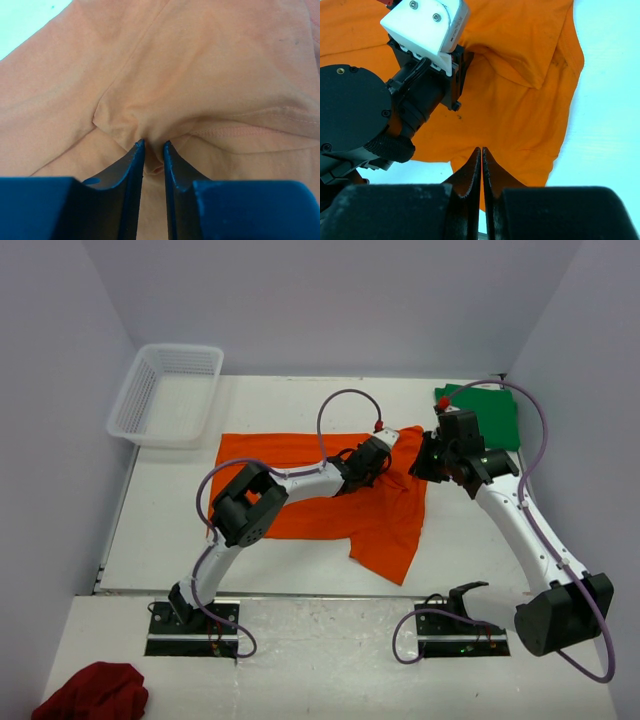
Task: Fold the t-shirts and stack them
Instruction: Fold the flattened tshirt in 1/3 of the way
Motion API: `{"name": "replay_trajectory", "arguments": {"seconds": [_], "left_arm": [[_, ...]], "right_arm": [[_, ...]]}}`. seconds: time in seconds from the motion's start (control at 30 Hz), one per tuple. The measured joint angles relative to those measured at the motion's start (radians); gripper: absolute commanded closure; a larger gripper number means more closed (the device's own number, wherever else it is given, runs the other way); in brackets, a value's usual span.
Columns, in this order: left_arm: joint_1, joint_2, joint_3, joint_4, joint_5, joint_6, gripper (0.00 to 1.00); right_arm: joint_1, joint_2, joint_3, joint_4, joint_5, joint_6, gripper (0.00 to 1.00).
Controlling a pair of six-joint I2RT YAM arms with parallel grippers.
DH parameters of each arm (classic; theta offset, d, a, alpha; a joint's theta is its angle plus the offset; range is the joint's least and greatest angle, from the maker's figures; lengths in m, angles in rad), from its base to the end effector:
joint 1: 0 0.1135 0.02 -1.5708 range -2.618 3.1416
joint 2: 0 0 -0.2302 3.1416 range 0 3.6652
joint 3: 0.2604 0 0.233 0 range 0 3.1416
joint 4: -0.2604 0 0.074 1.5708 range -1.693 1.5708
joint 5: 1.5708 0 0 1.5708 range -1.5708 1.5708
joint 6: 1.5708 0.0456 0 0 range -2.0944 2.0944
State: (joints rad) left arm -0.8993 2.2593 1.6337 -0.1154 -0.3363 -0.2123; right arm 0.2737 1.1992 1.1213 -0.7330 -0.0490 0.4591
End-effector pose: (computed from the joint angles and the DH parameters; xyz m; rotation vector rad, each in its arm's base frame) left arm 0.3044 -0.3588 0.1290 0.6029 2.1879 -0.1996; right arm 0.2381 0.0692 0.2836 0.2004 2.4106 0.4014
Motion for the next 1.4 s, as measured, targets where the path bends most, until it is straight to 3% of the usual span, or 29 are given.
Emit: {"name": "replay_trajectory", "arguments": {"seconds": [0.23, 0.57, 0.73, 0.8, 0.83, 0.97, 1.4], "left_arm": [[0.0, 0.0, 0.0, 0.003, -0.013, 0.006, 1.0], [-0.018, -0.017, -0.05, 0.027, -0.055, 0.013, 1.0], [-0.025, -0.077, -0.107, 0.025, -0.073, 0.012, 0.93], [-0.026, -0.095, -0.115, 0.024, -0.08, 0.013, 0.82], [-0.026, -0.101, -0.117, 0.024, -0.084, 0.014, 0.82], [-0.026, -0.113, -0.118, 0.025, -0.092, 0.008, 0.99], [-0.026, -0.114, -0.174, 0.025, -0.101, -0.005, 1.0]], "right_arm": [[0.0, 0.003, 0.0, 0.0, -0.006, 0.0, 0.97], [0.0, 0.027, 0.0, 0.0, -0.007, 0.0, 0.98], [0.0, 0.037, -0.006, 0.003, -0.022, 0.0, 0.98], [0.0, 0.037, -0.013, 0.004, -0.024, 0.0, 0.98], [0.0, 0.038, -0.016, 0.004, -0.026, 0.0, 0.98], [0.0, 0.038, -0.027, 0.007, -0.029, 0.0, 0.98], [0.0, 0.038, -0.03, 0.008, -0.029, 0.003, 0.97]]}}
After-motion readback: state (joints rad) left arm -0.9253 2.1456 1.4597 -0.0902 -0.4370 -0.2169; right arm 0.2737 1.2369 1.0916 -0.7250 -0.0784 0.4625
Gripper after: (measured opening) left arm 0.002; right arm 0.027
